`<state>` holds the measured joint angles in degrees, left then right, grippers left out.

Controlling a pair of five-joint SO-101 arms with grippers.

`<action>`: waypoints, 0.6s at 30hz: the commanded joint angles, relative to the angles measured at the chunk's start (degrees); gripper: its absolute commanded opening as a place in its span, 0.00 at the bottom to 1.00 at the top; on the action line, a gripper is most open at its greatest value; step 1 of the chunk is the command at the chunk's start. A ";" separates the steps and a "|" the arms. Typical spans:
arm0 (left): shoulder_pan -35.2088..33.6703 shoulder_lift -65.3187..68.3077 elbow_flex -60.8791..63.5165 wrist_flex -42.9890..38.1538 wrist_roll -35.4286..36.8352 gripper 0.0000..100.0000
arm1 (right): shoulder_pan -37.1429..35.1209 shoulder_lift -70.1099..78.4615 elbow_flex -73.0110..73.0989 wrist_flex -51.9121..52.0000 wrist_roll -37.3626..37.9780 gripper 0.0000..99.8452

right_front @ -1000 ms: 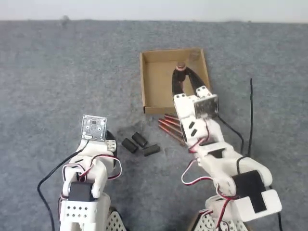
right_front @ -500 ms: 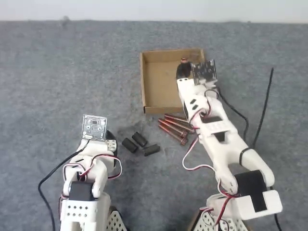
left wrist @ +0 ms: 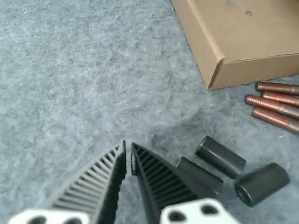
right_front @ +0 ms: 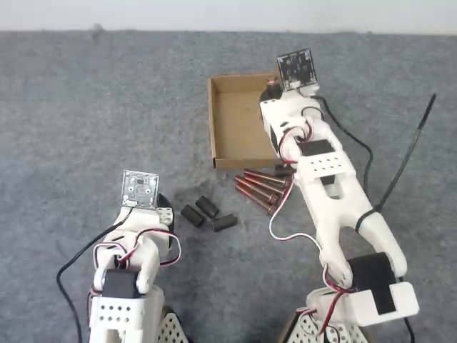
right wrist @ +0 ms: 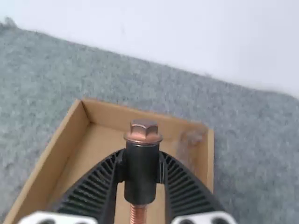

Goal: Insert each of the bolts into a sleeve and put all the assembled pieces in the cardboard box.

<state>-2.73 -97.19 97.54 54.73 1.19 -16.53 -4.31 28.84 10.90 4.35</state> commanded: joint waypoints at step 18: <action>-0.35 -0.79 -0.57 -0.09 -0.62 0.01 | 6.55 30.37 -39.82 22.81 0.62 0.01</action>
<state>-2.73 -97.19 97.54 54.73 1.19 -11.43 23.82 -2.46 31.03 4.35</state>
